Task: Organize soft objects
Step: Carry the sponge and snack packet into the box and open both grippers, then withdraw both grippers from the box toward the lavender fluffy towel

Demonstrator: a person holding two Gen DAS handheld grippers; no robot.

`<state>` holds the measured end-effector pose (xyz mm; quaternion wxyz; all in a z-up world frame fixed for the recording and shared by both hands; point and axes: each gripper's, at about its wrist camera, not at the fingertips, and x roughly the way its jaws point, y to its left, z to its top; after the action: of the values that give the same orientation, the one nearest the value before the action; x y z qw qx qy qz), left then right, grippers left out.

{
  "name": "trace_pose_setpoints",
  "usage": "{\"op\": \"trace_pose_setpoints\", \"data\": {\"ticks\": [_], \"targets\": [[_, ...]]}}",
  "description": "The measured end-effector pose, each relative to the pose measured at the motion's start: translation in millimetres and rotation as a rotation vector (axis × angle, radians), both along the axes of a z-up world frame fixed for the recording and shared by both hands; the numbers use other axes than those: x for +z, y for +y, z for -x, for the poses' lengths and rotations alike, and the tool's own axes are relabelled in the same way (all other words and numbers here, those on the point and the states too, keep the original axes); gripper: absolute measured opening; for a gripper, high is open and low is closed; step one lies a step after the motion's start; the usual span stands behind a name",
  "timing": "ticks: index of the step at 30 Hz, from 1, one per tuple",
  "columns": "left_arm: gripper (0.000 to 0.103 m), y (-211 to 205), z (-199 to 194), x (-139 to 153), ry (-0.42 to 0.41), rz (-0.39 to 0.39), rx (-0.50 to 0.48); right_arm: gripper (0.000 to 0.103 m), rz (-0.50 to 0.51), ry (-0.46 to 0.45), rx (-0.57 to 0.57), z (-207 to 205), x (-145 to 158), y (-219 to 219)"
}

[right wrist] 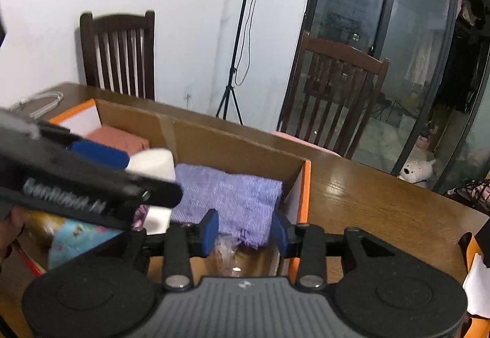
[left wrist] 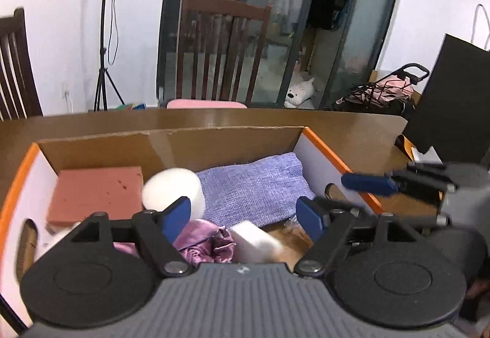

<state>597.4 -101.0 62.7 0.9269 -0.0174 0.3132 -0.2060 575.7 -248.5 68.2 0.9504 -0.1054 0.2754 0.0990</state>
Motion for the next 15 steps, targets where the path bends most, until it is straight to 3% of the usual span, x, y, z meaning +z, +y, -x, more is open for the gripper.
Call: {"op": "trace_pose_setpoints", "data": {"ticks": [7, 9, 15], "targets": [[0.079, 30, 40, 40, -0.072, -0.005, 0.037, 0.040, -0.033, -0.076, -0.009, 29, 43, -15], [0.080, 39, 58, 52, -0.097, -0.009, 0.043, 0.044, -0.045, -0.096, -0.004, 47, 57, -21], [0.088, 66, 150, 74, -0.217, -0.017, 0.055, 0.059, -0.092, -0.172, 0.021, 131, 86, -34]]}}
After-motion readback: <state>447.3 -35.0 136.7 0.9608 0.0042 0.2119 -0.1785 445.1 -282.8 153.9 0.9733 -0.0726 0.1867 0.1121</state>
